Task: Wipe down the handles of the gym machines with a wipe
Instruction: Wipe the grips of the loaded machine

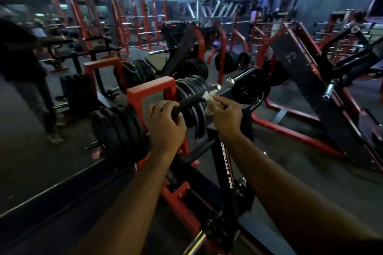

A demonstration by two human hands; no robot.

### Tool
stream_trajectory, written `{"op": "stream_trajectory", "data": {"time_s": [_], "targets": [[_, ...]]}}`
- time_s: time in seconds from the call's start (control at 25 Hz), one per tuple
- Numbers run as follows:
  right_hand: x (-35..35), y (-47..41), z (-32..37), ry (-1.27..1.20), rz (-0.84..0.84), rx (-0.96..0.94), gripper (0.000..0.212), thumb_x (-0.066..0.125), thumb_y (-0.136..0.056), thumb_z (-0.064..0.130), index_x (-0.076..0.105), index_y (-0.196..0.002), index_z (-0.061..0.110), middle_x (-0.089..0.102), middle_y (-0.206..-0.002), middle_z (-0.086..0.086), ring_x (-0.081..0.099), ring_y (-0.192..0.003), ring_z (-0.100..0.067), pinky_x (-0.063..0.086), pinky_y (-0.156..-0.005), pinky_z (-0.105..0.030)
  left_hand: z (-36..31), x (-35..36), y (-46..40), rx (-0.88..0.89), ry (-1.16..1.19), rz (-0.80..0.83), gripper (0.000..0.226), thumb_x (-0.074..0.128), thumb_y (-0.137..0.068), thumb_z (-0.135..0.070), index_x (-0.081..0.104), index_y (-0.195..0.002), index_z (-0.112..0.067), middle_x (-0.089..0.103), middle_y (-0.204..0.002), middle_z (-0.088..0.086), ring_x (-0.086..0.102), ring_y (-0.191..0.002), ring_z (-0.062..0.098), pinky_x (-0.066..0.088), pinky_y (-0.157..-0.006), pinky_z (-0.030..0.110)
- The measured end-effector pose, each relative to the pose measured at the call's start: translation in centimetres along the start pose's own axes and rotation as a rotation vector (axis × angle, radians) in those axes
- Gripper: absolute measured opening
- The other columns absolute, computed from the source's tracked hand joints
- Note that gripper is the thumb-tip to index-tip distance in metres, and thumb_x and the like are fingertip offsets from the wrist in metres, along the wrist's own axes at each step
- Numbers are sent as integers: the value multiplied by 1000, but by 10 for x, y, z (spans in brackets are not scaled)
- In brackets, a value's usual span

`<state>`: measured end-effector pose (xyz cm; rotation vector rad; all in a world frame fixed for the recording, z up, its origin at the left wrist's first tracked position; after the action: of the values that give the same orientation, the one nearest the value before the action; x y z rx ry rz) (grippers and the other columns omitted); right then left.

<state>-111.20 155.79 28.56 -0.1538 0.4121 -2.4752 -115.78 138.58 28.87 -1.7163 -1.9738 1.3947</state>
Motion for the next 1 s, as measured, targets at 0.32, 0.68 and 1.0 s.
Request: {"op": "stream_trajectory", "data": {"time_s": [0.32,0.68,1.0], "targets": [[57,-99,-14,500,-124,-140,26,55,-97,15,69,-78,3,58,-93,-7,49,-64,-2,35,-57,0,52,46,-45,193,202,198,25,64,-94,-23,72,-111,-7,74,-104,7,69,-94,16,50,-79,18],[57,-88,-11,730,-11,-403,13,61,-94,12,74,-92,11,51,-92,5,48,-74,3,42,-71,-7,63,45,-46,12,540,283,29,43,-100,-35,65,-100,-17,64,-81,-8,60,-74,2,42,-63,13],[72,-17,0,580,330,-505,16,61,-94,6,72,-104,11,51,-94,9,53,-80,1,42,-69,-9,68,48,-47,-243,679,300,36,32,-99,-38,64,-101,-22,65,-85,-10,60,-79,-3,46,-71,18]]}}
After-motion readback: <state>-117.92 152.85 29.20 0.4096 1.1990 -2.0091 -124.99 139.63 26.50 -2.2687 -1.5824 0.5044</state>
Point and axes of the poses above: each hand's wrist, its own y-axis away from the middle knuckle, its own x-axis out of the palm, z = x × y, the point moved 3 cm from there along -y, towards the middle knuckle
